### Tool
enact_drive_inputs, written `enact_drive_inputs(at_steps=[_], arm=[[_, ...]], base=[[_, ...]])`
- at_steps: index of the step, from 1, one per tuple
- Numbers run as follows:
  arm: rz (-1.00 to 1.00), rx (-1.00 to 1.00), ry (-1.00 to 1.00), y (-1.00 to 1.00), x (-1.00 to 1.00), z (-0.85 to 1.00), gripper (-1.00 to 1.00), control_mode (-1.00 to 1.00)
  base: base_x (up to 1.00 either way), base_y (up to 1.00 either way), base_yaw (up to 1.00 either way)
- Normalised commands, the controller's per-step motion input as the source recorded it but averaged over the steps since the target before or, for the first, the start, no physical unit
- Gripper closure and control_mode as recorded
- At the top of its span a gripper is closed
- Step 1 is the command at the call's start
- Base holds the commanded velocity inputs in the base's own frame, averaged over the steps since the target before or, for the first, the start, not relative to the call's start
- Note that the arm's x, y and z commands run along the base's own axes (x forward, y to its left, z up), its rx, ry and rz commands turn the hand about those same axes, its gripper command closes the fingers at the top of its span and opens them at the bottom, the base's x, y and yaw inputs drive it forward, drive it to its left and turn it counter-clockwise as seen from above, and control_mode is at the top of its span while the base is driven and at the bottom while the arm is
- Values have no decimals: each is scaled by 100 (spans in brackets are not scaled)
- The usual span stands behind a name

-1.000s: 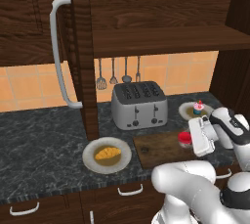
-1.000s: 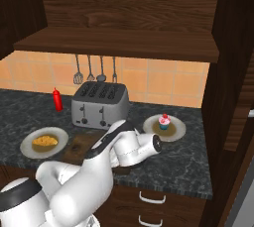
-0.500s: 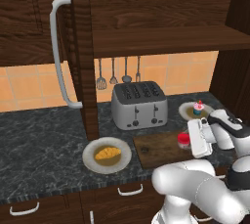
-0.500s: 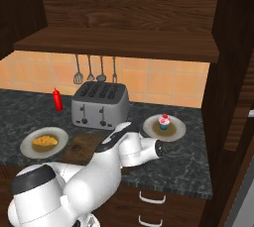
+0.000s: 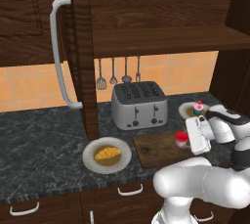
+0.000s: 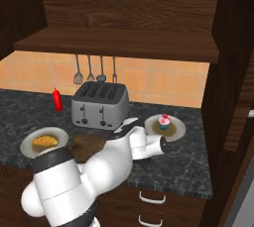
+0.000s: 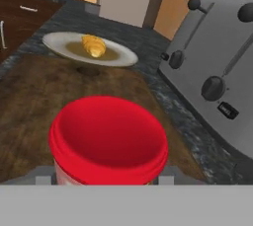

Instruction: From the different types of pastries on the counter, select a croissant and place it on the cutting board. Then retrieve a jar of jam from the cabinet and place it alongside the croissant on the cutting board.

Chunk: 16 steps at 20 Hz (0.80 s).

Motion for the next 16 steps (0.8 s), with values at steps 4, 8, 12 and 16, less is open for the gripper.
enact_drive_inputs(at_steps=[4, 8, 12, 16], arm=[[4, 0, 0, -13, 0, -52, -100, -100], [4, 0, -1, -11, 0, -30, -100, -100], [4, 0, 0, -11, 0, -20, -100, -100], [5, 0, 0, -21, 0, -16, -100, -100]], base=[[0, 0, 0], [0, 0, 0], [0, 0, 0], [0, 0, 0]])
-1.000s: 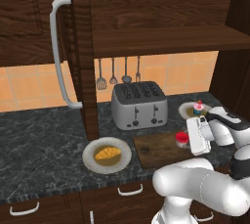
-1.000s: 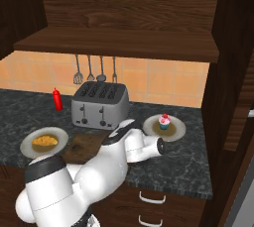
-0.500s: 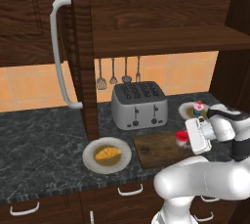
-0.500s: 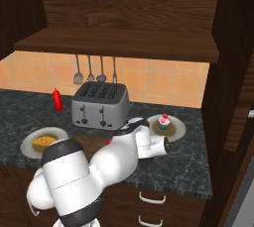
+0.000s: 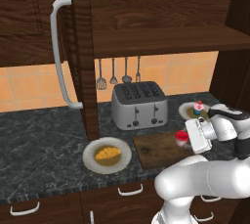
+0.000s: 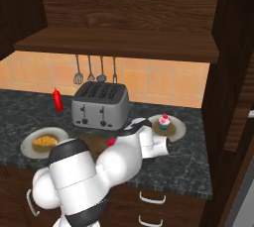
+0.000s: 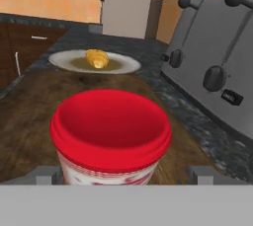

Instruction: From the different types of pastries on the counter, select a croissant and place it on the cutting board. Then retrieve a jar of jam from the cabinet and place it alongside the croissant on the cutting board.

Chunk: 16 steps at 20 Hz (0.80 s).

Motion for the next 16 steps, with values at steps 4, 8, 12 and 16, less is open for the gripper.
enact_drive_inputs(at_steps=[4, 8, 12, 16], arm=[[14, 0, -4, -17, -16, 61, -100, -100], [21, -2, -6, -4, -30, 64, -100, -100], [26, -11, -9, 8, -17, 62, -100, -100], [29, -28, -17, 28, -13, 79, -100, -100]], base=[[0, 0, 0], [0, 0, 0], [0, 0, 0], [0, 0, 0]])
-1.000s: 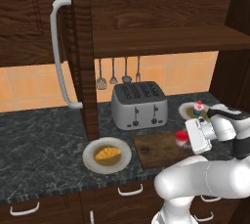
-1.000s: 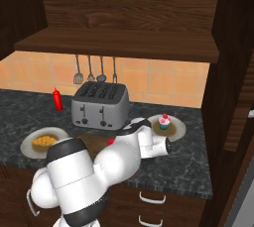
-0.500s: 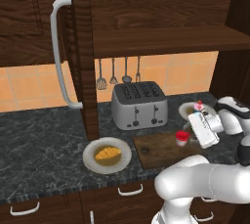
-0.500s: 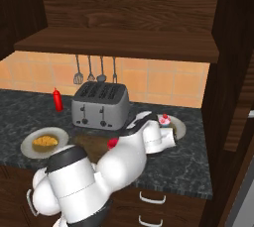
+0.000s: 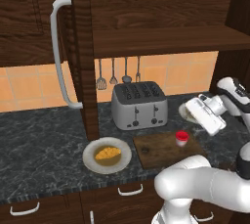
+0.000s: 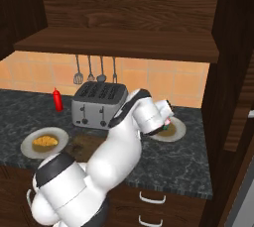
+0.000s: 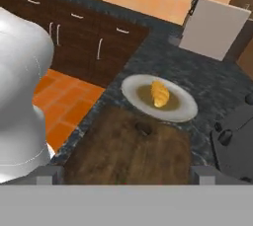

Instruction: From the different types of pastries on the counter, select a croissant and place it on the cutting board. Then retrieve a jar of jam from the cabinet and place it alongside the croissant on the cutting board.

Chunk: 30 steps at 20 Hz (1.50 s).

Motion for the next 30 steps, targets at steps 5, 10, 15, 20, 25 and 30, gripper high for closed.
enact_drive_inputs(at_steps=[5, 10, 15, 20, 25, 30], arm=[[25, -31, -21, 34, -7, 67, -100, -100], [28, -27, -22, 16, -2, 91, -100, -100], [23, -4, 4, 67, 0, 27, -100, -100], [11, -4, 1, 90, -14, 6, -100, -100], [-2, -16, -12, 100, -39, 1, -100, -100], [-28, -24, -30, 100, -20, -3, -100, -100]], base=[[0, 0, 0], [0, 0, 0], [0, 0, 0], [0, 0, 0], [0, 0, 0], [0, 0, 0]])
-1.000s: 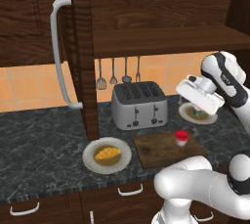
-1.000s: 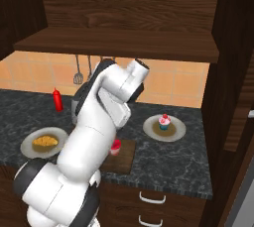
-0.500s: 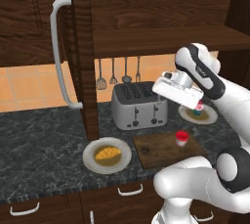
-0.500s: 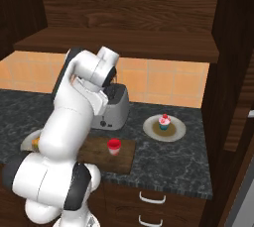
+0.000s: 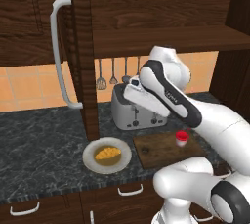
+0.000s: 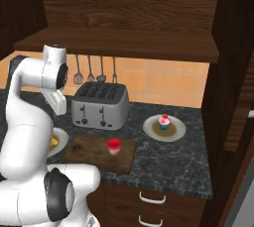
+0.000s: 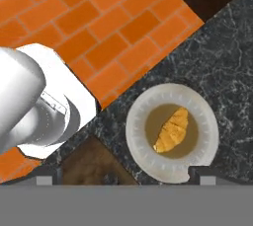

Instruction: From the different types of pastries on the counter, select a croissant and place it on the cutting board. Then retrieve a jar of jam from the cabinet and place it alongside the croissant on the cutting board.

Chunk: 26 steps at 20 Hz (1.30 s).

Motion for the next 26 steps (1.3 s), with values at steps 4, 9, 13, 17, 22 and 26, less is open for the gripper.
enact_drive_inputs(at_steps=[4, 9, 13, 17, 22, 26], arm=[[-18, 4, -1, 28, 1, -33, -100, -100], [-1, 28, 18, 5, 3, -38, -100, -100], [1, 0, -4, 56, 0, -21, -100, -100], [0, -23, -25, 69, 1, -24, -100, -100], [-8, -14, -13, 19, 15, -45, -100, -100], [-10, -6, -7, 1, 15, -47, -100, -100]], base=[[0, 0, 0], [0, 0, 0], [0, 0, 0], [0, 0, 0], [0, 0, 0], [0, 0, 0]])
